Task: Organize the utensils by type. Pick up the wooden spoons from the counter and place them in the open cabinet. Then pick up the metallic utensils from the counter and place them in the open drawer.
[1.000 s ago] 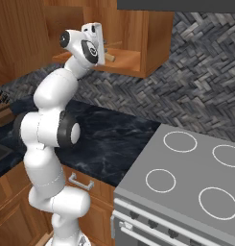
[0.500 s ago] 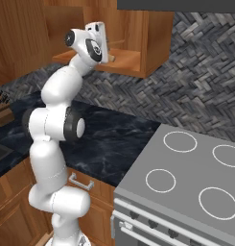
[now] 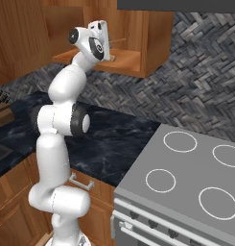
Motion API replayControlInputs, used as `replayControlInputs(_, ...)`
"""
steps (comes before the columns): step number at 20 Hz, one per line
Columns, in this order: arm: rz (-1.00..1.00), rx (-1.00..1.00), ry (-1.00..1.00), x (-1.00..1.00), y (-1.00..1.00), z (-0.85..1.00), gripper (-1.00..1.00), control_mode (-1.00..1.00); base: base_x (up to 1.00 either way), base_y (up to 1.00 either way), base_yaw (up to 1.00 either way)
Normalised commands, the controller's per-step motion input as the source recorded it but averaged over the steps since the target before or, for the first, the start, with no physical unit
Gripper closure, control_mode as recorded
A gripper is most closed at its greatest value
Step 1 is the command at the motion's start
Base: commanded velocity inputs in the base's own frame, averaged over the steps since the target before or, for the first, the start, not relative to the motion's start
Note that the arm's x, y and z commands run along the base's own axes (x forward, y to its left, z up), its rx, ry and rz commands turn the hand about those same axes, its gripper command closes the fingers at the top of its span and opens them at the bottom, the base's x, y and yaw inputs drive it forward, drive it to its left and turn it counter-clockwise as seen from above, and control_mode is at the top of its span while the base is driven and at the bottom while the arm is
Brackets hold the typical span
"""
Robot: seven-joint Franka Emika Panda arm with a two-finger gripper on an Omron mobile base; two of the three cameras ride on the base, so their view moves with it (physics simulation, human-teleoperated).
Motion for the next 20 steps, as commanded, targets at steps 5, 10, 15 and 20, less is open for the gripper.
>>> replayControlInputs(5,0.00,0.00,0.00,0.14,0.00,-0.09,1.00,-1.00,0.00,0.00,0.00)
replayControlInputs(10,0.00,0.00,0.00,0.04,-0.02,-0.15,1.00,-1.00,0.00,0.00,0.00)
replayControlInputs(15,0.00,0.00,0.00,0.06,-0.04,-0.18,1.00,-1.00,0.00,0.00,0.00)
replayControlInputs(20,0.00,0.00,0.00,0.02,-0.07,-0.15,-1.00,-1.00,0.00,0.00,0.00)
